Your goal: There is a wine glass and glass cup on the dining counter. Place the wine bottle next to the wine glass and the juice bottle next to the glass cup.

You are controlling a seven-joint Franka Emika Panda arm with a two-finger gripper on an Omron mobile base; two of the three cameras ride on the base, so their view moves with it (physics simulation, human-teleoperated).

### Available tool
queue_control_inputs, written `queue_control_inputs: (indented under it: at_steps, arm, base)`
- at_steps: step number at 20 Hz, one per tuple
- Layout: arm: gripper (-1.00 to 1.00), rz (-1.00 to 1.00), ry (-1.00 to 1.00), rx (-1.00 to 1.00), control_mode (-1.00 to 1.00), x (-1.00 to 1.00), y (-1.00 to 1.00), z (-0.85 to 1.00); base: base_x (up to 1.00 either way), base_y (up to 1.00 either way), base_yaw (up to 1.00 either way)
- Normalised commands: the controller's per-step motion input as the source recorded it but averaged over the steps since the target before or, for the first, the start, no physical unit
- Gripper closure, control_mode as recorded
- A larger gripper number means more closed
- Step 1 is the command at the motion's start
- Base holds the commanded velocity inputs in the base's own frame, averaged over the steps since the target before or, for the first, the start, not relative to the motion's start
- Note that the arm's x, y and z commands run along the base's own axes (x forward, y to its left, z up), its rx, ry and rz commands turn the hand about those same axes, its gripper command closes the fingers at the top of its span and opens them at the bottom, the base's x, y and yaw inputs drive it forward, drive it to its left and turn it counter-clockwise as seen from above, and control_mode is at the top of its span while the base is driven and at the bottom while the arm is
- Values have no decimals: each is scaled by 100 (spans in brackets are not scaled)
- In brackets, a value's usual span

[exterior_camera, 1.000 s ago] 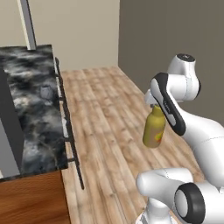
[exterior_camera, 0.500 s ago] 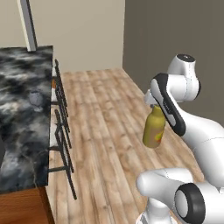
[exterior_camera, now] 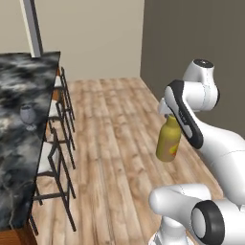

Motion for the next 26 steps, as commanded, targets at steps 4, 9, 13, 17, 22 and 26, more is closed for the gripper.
queue_control_inputs:
  at_steps: [4, 9, 13, 17, 22, 26]
  arm:
    - [100, 0, 0, 0, 100, 0, 0, 0]
    - [100, 0, 0, 0, 100, 0, 0, 0]
    - [100, 0, 0, 0, 100, 0, 0, 0]
    - [100, 0, 0, 0, 100, 0, 0, 0]
    - [100, 0, 0, 0, 100, 0, 0, 0]
    - [100, 0, 0, 0, 100, 0, 0, 0]
  base:
    - [61, -44, 12]
    - [67, -42, 12]
    - [71, -42, 12]
    - [71, -42, 12]
    - [72, -40, 12]
    - [72, -39, 14]
